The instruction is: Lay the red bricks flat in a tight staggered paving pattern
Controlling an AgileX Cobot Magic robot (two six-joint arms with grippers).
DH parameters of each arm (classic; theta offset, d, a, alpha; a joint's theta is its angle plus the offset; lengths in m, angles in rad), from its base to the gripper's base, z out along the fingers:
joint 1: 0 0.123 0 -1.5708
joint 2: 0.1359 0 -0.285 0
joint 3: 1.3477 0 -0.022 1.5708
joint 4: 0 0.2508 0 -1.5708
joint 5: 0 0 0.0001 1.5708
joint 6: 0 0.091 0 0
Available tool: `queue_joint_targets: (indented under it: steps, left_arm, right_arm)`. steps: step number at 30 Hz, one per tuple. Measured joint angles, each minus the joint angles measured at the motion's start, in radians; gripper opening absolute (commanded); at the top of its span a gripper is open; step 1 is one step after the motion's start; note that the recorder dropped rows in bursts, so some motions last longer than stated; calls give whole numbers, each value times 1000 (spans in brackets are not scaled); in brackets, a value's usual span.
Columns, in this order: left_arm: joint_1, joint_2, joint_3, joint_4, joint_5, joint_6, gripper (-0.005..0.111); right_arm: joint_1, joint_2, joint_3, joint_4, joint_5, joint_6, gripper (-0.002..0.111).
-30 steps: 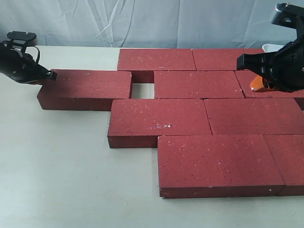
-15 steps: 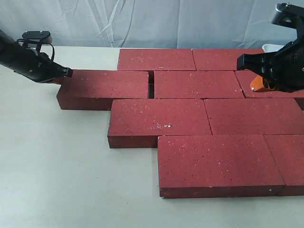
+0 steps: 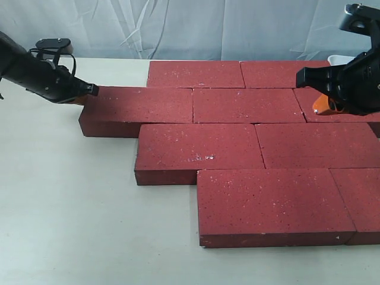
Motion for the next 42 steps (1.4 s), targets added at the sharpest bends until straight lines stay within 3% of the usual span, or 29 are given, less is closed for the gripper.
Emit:
queue_joint_targets:
  steps: [7, 13, 18, 22, 26, 33, 42]
  left_arm:
    - [13, -2, 0, -10, 11, -2, 0]
    - [90, -75, 0, -6, 129, -45, 0]
    - [158, -159, 0, 86, 268, -119, 0]
    - [181, -203, 0, 129, 353, -159, 0]
    - [185, -282, 2, 263, 409, -273, 0]
    - [185, -566, 198, 551, 289, -513, 0]
    - [185, -884, 455, 575, 149, -552, 0]
  right_arm:
    - [0, 0, 0, 0, 0, 0, -1]
    - [0, 0, 0, 0, 0, 0, -1]
    - [0, 0, 0, 0, 0, 0, -1]
    - [0, 0, 0, 0, 0, 0, -1]
    - [0, 0, 0, 0, 0, 0, -1]
    - [0, 0, 0, 0, 0, 0, -1]
    - [0, 0, 0, 0, 0, 0, -1]
